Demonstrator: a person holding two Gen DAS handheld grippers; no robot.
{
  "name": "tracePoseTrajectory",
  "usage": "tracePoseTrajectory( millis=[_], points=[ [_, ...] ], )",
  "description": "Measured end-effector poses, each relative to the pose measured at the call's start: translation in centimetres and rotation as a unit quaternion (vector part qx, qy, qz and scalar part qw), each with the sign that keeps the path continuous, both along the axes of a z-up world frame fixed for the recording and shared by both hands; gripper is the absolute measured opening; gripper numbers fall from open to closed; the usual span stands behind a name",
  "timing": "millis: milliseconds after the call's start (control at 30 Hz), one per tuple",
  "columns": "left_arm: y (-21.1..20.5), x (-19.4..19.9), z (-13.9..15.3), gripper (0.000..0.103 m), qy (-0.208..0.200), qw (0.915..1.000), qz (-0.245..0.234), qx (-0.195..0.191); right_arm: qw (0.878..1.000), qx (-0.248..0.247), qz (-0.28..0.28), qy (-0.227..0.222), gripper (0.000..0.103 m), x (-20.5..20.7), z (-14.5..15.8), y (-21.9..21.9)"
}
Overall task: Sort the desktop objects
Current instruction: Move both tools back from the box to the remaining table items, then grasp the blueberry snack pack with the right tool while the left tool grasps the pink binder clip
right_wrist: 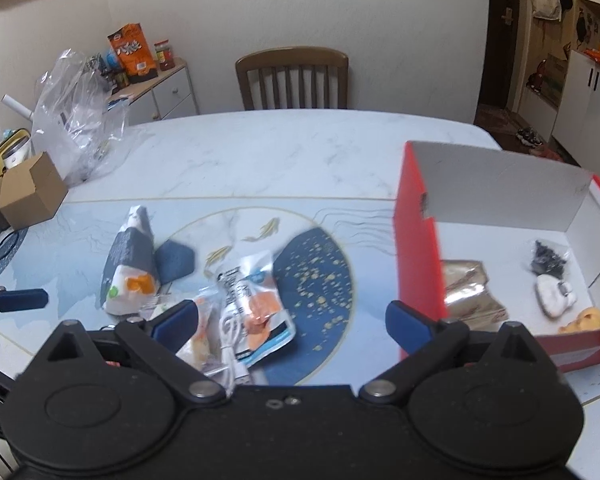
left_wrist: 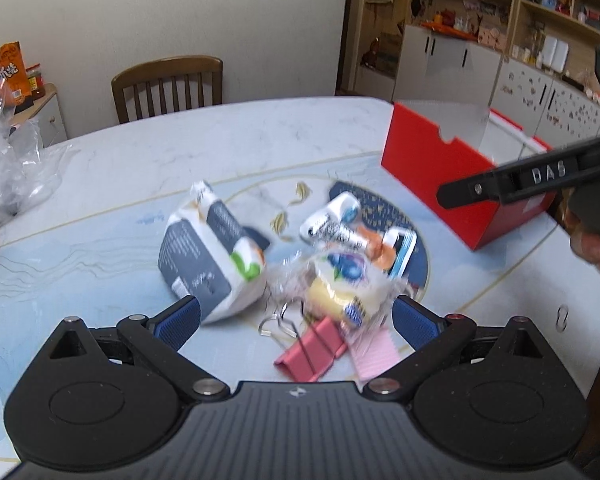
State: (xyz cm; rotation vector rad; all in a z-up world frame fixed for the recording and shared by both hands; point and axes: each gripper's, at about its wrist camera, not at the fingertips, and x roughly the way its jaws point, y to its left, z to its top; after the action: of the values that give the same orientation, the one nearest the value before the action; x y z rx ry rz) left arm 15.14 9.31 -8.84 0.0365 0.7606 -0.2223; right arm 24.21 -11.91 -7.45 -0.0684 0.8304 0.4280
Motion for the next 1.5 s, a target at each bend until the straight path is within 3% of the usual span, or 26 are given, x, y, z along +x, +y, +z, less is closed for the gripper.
tracePoseTrajectory(
  millis=[467,667,800,967,1067,1167,1500],
  points=[
    [-0.1,0.9,-4.5,0.101,0.034,0.9986,-0.033,0.025,0.998,-0.010,0.047,0.038,0.095,-1.0,-3.2,5.2],
    [0.1,1.4,-5.1,0.086,0.041,0.9978,-0.047,0.024,0.996,-0.021,0.067,0.050,0.091,-1.3,-4.3,7.2],
    [0.3,1.5,-5.2,0.082,0.041,0.9974,-0.057,0.013,0.996,-0.029,0.073,0.053,0.084,-1.1,-4.8,8.5],
    [0.4,1.7,-5.3,0.067,0.048,0.9967,-0.066,0.005,0.994,-0.041,0.083,0.057,0.078,-0.7,-5.5,9.7],
    [0.5,1.8,-5.4,0.067,0.051,0.9968,-0.062,0.005,0.993,-0.041,0.083,0.067,0.075,-0.4,-5.9,10.0],
    [0.6,1.9,-5.5,0.066,0.053,0.9968,-0.059,0.007,0.993,-0.045,0.083,0.071,0.064,-0.2,-6.1,10.1],
    [-0.3,2.1,-5.7,0.049,0.053,0.9954,-0.079,0.012,0.993,-0.034,0.078,0.076,0.051,0.2,-5.8,9.2]
  ],
)
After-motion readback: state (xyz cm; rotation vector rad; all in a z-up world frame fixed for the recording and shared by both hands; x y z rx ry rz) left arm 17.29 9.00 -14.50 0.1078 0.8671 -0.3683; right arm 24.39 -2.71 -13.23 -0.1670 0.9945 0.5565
